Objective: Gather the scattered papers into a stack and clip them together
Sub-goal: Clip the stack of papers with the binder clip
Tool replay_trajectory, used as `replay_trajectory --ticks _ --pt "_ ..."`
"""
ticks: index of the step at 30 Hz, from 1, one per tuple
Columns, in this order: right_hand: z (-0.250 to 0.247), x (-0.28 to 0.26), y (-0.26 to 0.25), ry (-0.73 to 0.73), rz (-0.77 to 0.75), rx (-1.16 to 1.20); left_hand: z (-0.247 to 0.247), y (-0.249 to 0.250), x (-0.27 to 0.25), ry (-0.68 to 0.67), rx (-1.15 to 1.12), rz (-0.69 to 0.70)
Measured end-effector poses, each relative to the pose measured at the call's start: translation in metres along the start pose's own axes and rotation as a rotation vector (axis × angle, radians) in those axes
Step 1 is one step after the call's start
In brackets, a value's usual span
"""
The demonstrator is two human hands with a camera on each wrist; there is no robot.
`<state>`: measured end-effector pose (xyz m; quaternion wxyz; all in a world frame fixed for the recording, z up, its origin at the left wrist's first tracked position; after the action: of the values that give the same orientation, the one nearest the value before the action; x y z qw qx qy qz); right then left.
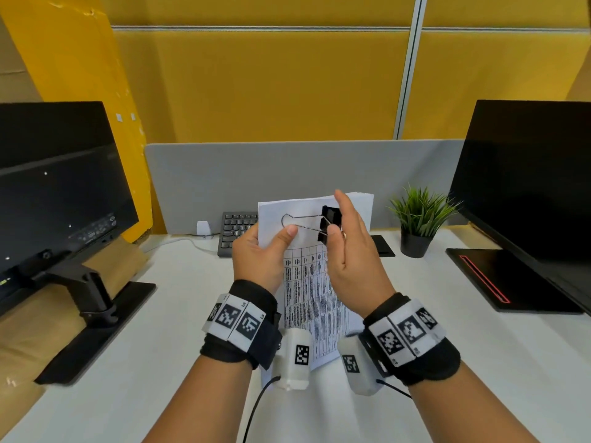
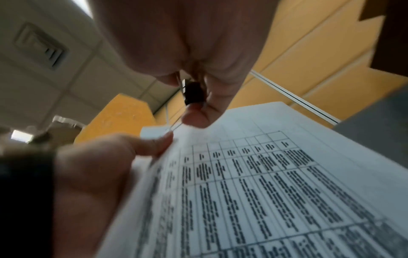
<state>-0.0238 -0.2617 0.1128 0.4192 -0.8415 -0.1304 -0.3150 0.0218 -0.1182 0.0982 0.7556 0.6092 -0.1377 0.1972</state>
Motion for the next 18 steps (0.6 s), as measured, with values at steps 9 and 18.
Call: replay_trajectory --ticks 9,18 --pt "-0.009 -0.006 -0.001 -0.202 -0.013 0.444 0.002 0.0 0.005 -0.044 -0.051 -0.042" --pt "-0.008 -0.005 -0.031 -0.104 -0.173 0.306 0.005 0.014 0.004 -0.09 -0.042 -0.023"
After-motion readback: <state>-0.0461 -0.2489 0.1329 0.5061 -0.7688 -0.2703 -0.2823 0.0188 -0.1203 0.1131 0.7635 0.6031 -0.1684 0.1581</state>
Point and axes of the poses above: each hand's wrist, its own x-axis towards the middle knuckle, its own z-axis out of the palm, y = z × x, the point moved 7 cm from there along x, towards the middle knuckle, and after that the axes turned 3 degrees about -x, right-handed, at the moved point
